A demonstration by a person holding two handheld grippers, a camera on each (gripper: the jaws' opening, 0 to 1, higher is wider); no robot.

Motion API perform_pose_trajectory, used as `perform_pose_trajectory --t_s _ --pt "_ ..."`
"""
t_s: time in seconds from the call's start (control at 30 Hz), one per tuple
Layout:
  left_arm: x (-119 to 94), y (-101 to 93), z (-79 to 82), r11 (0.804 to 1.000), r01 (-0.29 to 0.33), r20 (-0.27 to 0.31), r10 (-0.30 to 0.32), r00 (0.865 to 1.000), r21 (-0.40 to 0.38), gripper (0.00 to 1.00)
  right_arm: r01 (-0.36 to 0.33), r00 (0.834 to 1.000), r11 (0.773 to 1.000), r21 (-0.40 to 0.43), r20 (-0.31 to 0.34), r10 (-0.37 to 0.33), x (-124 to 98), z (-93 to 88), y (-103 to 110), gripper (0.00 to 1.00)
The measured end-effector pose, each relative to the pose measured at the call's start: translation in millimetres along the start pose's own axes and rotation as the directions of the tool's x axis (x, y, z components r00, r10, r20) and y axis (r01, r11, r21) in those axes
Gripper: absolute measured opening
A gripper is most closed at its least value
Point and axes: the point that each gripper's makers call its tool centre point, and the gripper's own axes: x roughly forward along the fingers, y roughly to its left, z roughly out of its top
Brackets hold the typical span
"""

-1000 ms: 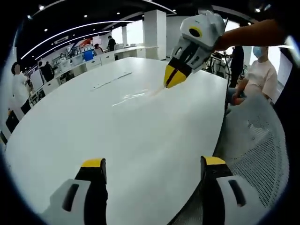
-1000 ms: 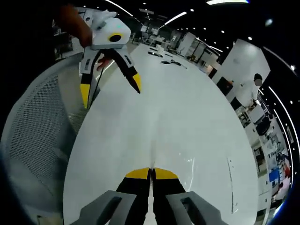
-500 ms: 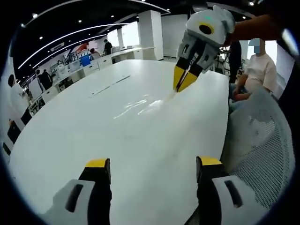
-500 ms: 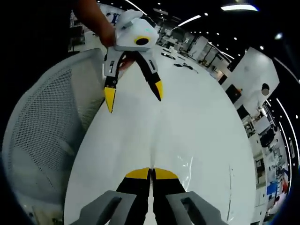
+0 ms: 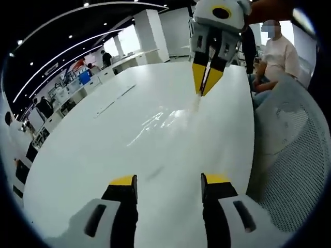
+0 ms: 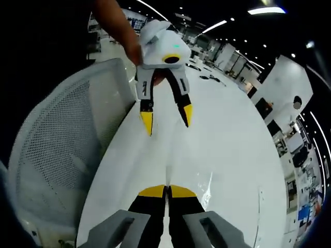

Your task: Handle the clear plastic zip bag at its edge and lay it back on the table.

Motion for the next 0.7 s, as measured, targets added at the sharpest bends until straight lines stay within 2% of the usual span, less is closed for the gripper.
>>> perform_pose_trajectory --t_s 0.07,0.13,0.2,0.37,0.57,0.7 --pt "-0.7 -0.2 1.4 1.000 0.005 -0.002 -0.005 1.000 0.024 0.31 0.001 1.000 1.000 -0.007 0.001 -0.001 -1.1 1.2 -0.3 0.00" --pt "-1.4 2.4 4.1 0.998 0.005 0.005 -0.006 1.000 0.062 0.15 0.009 1.000 1.000 -0.016 -0.003 -0.009 -2.1 0.9 -1.1 0.00" --pt "-3.4 3.8 6.1 0.998 0.002 0.012 -0.003 1.000 0.064 0.08 0.012 1.000 1.000 -0.012 0.005 -0.012 -3.3 1.9 -0.9 0.00" --pt "-5.2 9.8 11.5 0.997 -0.015 0.029 0.013 0.999 0.078 0.06 0.030 0.999 1.000 -0.008 0.010 -0.030 -5.4 1.9 -2.8 0.00" --pt "-4.9 8.4 12.1 0.995 -0.002 0.032 -0.001 0.999 0.097 0.03 0.048 0.999 0.999 0.009 0.010 -0.048 -7.2 -0.4 -5.5 0.00" --pt "-4.4 3.6 12.0 0.992 0.016 0.024 -0.019 1.000 0.128 0.02 0.058 0.998 0.997 0.043 -0.014 -0.057 -5.5 -6.3 -5.0 0.00"
